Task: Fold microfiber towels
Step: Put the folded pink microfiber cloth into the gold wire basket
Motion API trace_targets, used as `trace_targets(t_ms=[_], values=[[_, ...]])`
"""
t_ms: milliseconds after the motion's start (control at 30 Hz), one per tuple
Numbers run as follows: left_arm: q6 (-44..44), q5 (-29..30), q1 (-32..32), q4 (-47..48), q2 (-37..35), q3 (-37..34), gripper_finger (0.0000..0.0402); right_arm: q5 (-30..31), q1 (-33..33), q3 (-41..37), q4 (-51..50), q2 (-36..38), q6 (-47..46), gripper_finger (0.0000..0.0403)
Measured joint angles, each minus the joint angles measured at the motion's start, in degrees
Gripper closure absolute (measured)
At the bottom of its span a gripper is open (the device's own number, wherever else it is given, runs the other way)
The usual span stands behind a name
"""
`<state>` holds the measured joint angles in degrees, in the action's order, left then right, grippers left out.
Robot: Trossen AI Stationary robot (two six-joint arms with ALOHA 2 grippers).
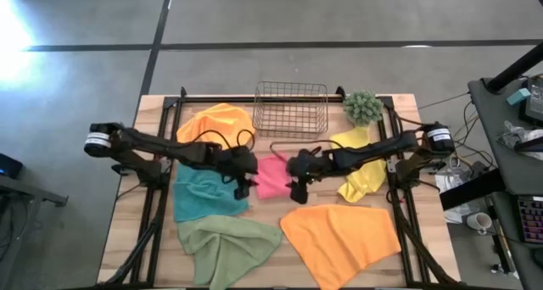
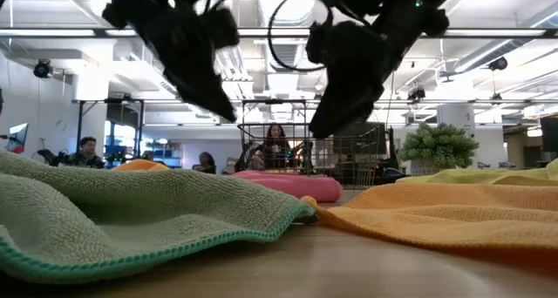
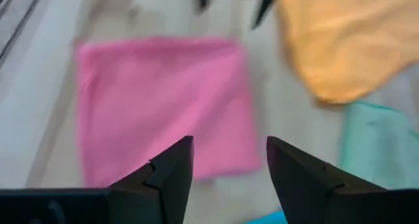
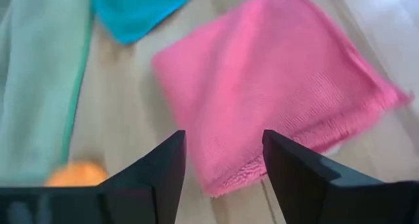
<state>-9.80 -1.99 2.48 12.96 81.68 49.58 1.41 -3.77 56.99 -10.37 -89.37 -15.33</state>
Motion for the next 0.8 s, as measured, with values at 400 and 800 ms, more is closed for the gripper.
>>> trace_targets(t_ms=[400,800], values=[[-0.3,13.2,11.8,0.1,13.1,8.3,0.0224,0.1,-4.6,0.0,0.4,-0.1,28.5,0.0211],[-5.9,17.3,12.4,7.6,20.9,15.0,0.0224,2.1,-5.5,0.0,2.2,-7.0,28.5,0.0211]])
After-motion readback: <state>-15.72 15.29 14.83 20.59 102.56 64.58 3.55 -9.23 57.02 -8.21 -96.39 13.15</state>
